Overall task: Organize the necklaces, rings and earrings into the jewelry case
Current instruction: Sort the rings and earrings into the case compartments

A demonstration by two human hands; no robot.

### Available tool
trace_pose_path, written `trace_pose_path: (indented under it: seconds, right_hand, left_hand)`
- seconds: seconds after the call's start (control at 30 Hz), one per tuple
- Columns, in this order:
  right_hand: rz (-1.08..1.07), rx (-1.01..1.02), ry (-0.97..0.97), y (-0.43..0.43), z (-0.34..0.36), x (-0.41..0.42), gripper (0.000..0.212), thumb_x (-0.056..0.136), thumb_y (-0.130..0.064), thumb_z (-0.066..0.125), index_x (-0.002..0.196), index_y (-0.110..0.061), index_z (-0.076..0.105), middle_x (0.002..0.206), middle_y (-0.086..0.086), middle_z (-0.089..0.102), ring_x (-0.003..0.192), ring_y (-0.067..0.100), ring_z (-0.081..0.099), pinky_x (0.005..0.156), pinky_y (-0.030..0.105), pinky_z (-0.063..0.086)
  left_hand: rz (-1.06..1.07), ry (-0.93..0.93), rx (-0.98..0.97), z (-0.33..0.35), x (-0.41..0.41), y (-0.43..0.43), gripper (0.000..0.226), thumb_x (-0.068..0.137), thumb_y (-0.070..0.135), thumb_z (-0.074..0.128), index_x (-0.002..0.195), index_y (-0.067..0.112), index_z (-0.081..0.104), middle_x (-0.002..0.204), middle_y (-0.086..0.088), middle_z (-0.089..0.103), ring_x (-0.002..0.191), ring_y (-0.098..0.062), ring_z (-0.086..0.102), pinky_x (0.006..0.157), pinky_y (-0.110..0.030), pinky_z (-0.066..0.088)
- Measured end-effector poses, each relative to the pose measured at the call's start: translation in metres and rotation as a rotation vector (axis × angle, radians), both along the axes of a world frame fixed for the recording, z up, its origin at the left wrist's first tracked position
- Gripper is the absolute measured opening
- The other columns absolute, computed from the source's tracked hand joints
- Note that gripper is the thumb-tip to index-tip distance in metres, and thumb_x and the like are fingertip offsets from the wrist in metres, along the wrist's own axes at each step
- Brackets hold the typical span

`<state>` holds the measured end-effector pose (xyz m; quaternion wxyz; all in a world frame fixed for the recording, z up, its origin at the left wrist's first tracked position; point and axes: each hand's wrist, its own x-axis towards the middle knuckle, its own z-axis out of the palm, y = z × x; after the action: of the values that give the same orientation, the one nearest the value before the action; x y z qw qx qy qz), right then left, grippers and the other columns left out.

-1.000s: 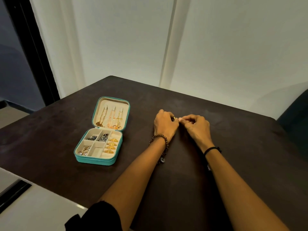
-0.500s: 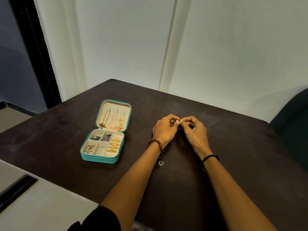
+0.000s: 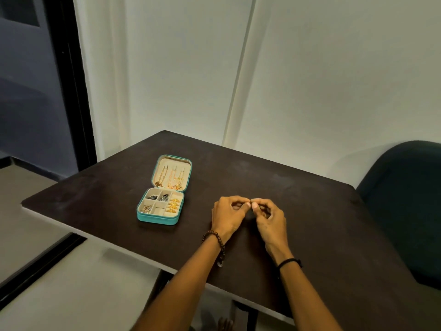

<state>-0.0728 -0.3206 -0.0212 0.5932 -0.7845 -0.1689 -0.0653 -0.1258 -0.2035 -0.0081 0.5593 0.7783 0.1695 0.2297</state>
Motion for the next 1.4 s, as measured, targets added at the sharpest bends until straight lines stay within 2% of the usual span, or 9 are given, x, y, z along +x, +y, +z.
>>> trace_pose_path:
  seconds: [0.1, 0.2, 0.33, 0.4, 0.5, 0.7, 1.13, 1.27, 1.4]
  right_hand:
    - [0.006, 0.079, 0.039, -0.006, -0.001, -0.025, 0.008, 0.095, -0.02, 0.069, 0.1, -0.024, 0.074, 0.098, -0.008, 0.075, 0.094, -0.003, 0.067, 0.085, 0.024, 0.056]
    - [0.029, 0.168, 0.119, -0.01, 0.0, -0.048, 0.013, 0.095, -0.023, 0.069, 0.107, -0.023, 0.075, 0.104, -0.006, 0.076, 0.101, 0.004, 0.069, 0.09, 0.026, 0.055]
    - [0.027, 0.31, 0.228, -0.014, 0.012, -0.074, 0.014, 0.094, -0.016, 0.07, 0.106, -0.018, 0.076, 0.099, -0.002, 0.077, 0.098, 0.011, 0.072, 0.079, 0.021, 0.057]
    - [0.027, 0.37, 0.266, -0.016, 0.019, -0.085, 0.013, 0.095, -0.016, 0.067, 0.104, -0.013, 0.077, 0.095, 0.001, 0.078, 0.095, 0.015, 0.073, 0.072, 0.019, 0.055]
    - [0.022, 0.421, 0.321, -0.015, 0.031, -0.099, 0.026, 0.099, -0.031, 0.061, 0.099, -0.012, 0.079, 0.095, 0.005, 0.079, 0.092, 0.016, 0.071, 0.078, 0.026, 0.053]
    - [0.103, 0.497, 0.329, -0.015, 0.061, -0.117, 0.045, 0.104, -0.042, 0.047, 0.105, -0.008, 0.077, 0.102, 0.006, 0.078, 0.099, 0.016, 0.072, 0.088, 0.031, 0.052]
    - [0.22, 0.543, 0.323, 0.014, 0.091, -0.129, 0.042, 0.103, -0.04, 0.049, 0.103, -0.008, 0.077, 0.105, 0.008, 0.078, 0.103, 0.017, 0.071, 0.087, 0.029, 0.053]
    - [0.236, 0.451, 0.25, 0.028, 0.083, -0.132, 0.02, 0.095, -0.021, 0.068, 0.109, -0.01, 0.077, 0.105, 0.005, 0.078, 0.103, 0.015, 0.071, 0.089, 0.026, 0.055]
    - [0.264, 0.342, 0.177, 0.046, 0.068, -0.135, 0.026, 0.086, -0.006, 0.076, 0.111, -0.011, 0.074, 0.104, 0.002, 0.078, 0.101, 0.01, 0.072, 0.087, 0.022, 0.057]
  left_hand:
    - [-0.018, -0.031, -0.124, 0.001, -0.024, -0.01, 0.012, 0.084, 0.026, 0.076, 0.094, 0.026, 0.081, 0.086, 0.012, 0.077, 0.078, 0.008, 0.068, 0.074, -0.01, 0.052]
    - [-0.005, -0.035, -0.274, 0.002, -0.044, -0.02, 0.014, 0.083, 0.023, 0.078, 0.097, 0.023, 0.081, 0.088, 0.008, 0.077, 0.087, -0.002, 0.072, 0.08, -0.021, 0.058]
    - [-0.02, -0.041, -0.543, 0.015, -0.069, -0.027, 0.015, 0.085, 0.014, 0.077, 0.1, 0.014, 0.079, 0.092, 0.0, 0.078, 0.092, -0.011, 0.073, 0.071, -0.013, 0.055]
    - [-0.055, -0.045, -0.714, 0.021, -0.082, -0.029, 0.015, 0.088, 0.019, 0.074, 0.1, 0.011, 0.078, 0.095, -0.003, 0.078, 0.095, -0.014, 0.073, 0.076, -0.019, 0.057]
    - [-0.072, -0.065, -0.849, 0.026, -0.098, -0.026, 0.021, 0.094, 0.03, 0.066, 0.103, 0.013, 0.075, 0.101, 0.0, 0.078, 0.098, -0.013, 0.073, 0.086, -0.027, 0.058]
    - [-0.122, -0.137, -0.858, 0.044, -0.117, -0.015, 0.036, 0.101, 0.04, 0.051, 0.109, 0.015, 0.075, 0.107, 0.0, 0.077, 0.106, -0.016, 0.069, 0.096, -0.032, 0.053]
    - [-0.072, -0.259, -0.835, 0.068, -0.131, 0.011, 0.028, 0.098, 0.038, 0.057, 0.108, 0.018, 0.075, 0.102, 0.003, 0.078, 0.096, -0.011, 0.073, 0.086, -0.026, 0.056]
    - [-0.036, -0.286, -0.773, 0.062, -0.135, 0.023, 0.026, 0.086, 0.018, 0.076, 0.111, 0.013, 0.075, 0.092, 0.001, 0.077, 0.085, -0.009, 0.072, 0.079, -0.021, 0.057]
    - [0.02, -0.277, -0.692, 0.046, -0.139, 0.039, 0.031, 0.085, 0.005, 0.075, 0.115, 0.012, 0.073, 0.104, -0.002, 0.076, 0.096, -0.008, 0.071, 0.078, -0.017, 0.057]
